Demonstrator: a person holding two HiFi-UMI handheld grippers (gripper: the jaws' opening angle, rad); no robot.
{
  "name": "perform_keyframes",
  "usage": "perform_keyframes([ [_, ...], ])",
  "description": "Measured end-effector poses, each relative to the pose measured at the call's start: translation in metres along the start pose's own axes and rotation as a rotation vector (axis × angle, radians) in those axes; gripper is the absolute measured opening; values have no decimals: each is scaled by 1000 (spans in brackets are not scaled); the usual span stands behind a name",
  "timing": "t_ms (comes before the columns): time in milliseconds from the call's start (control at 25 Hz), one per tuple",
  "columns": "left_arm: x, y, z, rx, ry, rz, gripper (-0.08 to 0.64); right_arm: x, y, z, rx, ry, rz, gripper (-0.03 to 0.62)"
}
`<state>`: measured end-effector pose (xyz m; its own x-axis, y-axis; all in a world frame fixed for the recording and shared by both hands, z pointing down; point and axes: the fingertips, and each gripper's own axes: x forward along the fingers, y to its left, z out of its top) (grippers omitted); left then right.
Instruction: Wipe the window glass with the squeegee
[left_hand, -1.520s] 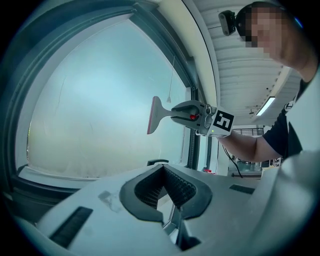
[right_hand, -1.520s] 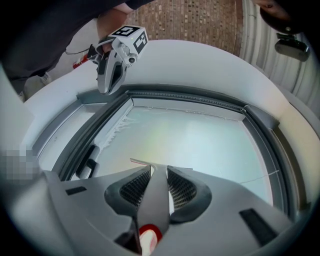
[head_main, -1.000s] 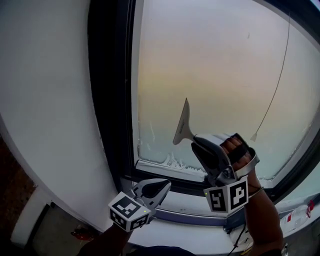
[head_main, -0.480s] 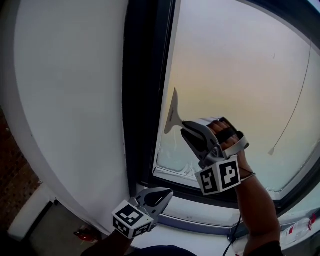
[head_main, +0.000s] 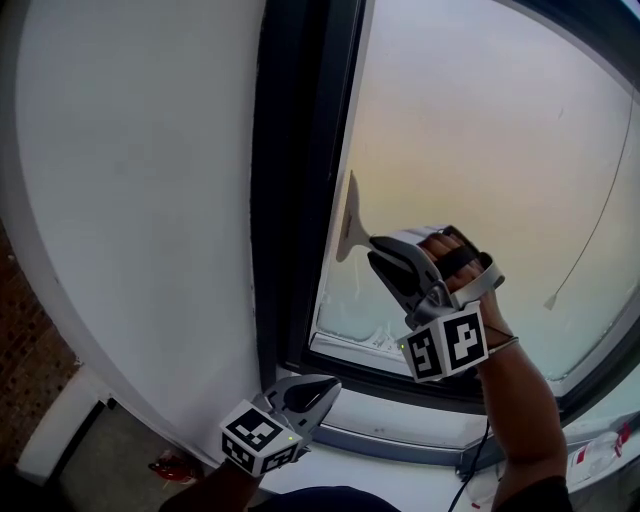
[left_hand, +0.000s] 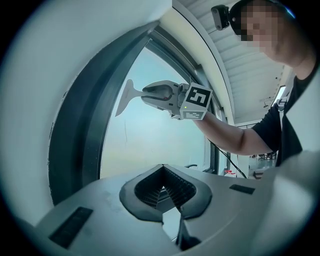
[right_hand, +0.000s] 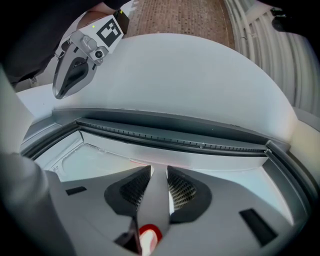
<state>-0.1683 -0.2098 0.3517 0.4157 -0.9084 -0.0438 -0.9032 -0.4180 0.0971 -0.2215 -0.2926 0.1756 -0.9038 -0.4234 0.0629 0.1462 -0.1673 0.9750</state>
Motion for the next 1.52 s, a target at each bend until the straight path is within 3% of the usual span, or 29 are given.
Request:
perform_keyframes([
  [560, 30, -27, -4, -5, 12, -72, 0, -48, 5, -36, 15, 66, -8, 94],
  [1520, 87, -131, -27, -49, 93, -222, 0, -185, 29, -135, 26, 280, 12, 95],
])
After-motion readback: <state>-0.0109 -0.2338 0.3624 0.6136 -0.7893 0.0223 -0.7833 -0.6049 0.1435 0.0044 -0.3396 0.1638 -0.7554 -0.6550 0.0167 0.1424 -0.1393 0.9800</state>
